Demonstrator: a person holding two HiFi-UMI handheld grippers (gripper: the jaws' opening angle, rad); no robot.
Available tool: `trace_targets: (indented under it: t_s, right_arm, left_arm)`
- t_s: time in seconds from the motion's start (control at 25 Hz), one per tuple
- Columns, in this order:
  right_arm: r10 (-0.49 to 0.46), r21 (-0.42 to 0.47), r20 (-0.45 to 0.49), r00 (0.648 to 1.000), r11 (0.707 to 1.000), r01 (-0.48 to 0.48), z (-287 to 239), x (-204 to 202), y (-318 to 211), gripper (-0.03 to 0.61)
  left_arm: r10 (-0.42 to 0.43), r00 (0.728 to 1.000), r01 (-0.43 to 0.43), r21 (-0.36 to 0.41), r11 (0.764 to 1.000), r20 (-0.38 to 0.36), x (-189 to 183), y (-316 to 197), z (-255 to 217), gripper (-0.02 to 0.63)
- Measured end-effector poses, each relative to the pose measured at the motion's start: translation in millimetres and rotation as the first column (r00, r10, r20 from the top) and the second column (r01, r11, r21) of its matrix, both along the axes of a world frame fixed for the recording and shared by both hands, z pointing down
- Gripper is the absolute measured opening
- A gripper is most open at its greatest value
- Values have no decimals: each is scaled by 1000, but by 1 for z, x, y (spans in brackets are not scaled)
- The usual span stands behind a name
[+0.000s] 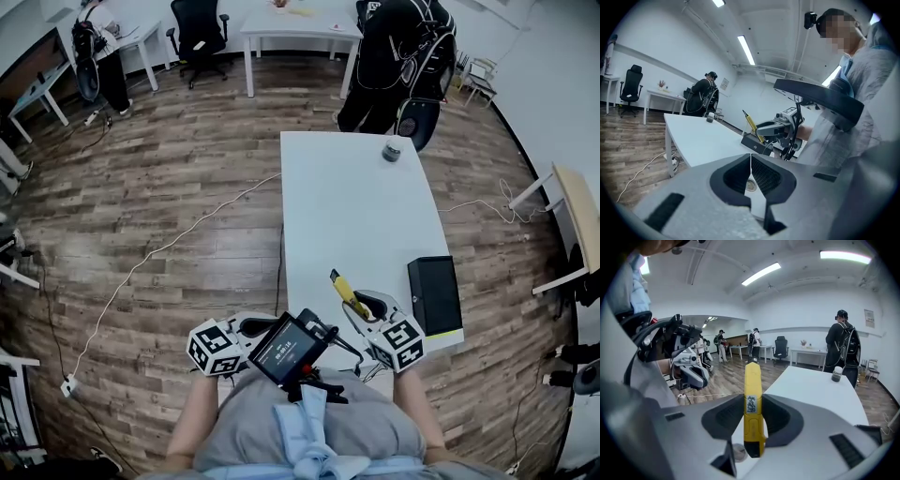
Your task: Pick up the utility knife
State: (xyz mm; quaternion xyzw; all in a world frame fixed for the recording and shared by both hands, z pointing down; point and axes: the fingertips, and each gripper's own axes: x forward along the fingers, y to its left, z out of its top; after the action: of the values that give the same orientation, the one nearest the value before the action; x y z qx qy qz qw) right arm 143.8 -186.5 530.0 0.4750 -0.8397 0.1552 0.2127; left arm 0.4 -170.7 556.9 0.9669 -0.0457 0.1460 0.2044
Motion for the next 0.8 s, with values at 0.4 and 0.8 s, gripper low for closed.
trace_targets:
  t_s: [0.4, 0.8]
  right_arm:
    - [-33, 18, -4, 999, 999, 33, -11, -12, 2, 127]
    - [-43, 34, 8, 999, 999, 42, -18, -15, 0, 127]
  left_arm:
    - [1, 1000, -1, -1, 1000, -1, -2, 6, -1, 18]
    - [-2, 1000, 2, -8, 1000, -4, -2, 7, -2, 18]
